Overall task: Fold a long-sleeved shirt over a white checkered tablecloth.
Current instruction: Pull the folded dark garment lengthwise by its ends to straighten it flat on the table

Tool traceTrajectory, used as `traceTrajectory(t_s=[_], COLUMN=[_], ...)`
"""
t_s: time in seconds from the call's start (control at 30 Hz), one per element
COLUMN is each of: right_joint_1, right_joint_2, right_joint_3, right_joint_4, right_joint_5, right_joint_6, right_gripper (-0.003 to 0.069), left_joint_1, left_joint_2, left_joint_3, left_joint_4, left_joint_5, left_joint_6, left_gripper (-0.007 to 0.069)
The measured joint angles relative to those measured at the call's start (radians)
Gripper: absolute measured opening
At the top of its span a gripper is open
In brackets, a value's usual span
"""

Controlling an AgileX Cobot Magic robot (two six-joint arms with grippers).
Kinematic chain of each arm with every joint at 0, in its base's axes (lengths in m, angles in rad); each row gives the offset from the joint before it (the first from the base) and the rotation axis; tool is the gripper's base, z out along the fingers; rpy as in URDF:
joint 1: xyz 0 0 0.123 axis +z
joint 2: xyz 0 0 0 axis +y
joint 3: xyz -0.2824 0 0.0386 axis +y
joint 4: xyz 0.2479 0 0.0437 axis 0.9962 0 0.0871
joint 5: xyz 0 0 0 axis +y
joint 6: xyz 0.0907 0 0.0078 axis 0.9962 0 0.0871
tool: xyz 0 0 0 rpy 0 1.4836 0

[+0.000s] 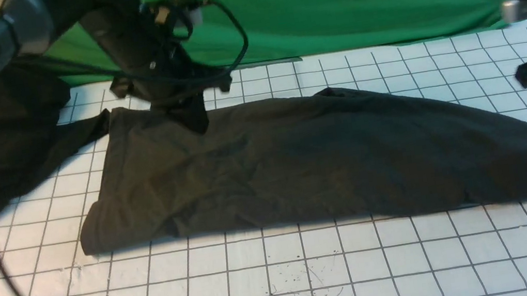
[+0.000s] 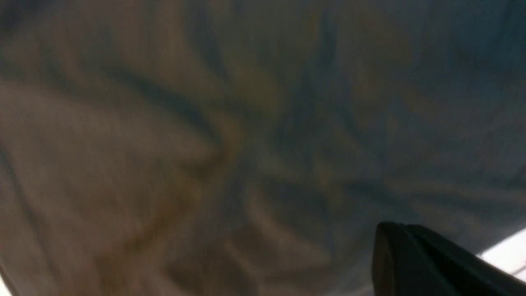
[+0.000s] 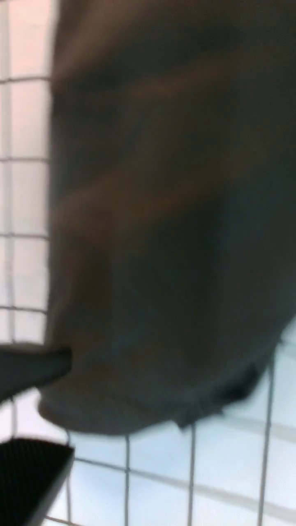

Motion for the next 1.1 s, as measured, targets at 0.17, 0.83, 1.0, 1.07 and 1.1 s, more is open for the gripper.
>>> traceTrajectory(t_s=[0.17, 0.83, 1.0, 1.07, 1.1], right_joint_1=[-0.113, -0.155, -0.155, -0.155, -0.155], right_joint_2=[0.042, 0.207, 0.189, 0.19, 0.191], right_joint_3=[0.0, -0.008, -0.045, -0.05, -0.05], right_joint_4=[0.08, 0.173, 0.133, 0.129, 0.129], right_joint_5=[-0.056, -0.123, -0.141, -0.142, -0.141], right_joint_6=[-0.007, -0.136, -0.128, -0.132, -0.132], right_gripper=[0.0495, 0.003, 0.003, 0.0036, 0.0038], left_joint_1=[0.0, 0.0, 0.0, 0.0, 0.0], left_joint_2=[-0.051, -0.051, -0.051, -0.051, -0.051], left_joint_3=[0.216, 0.399, 0.399, 0.399, 0.399], left_joint_4=[0.0, 0.046, 0.04, 0.037, 0.036], left_joint_5=[-0.119, -0.236, -0.236, -0.236, -0.236], left_joint_6=[0.015, 0.016, 0.016, 0.016, 0.016], left_gripper=[0.0001, 0.0001, 0.0001, 0.0001, 0.0001])
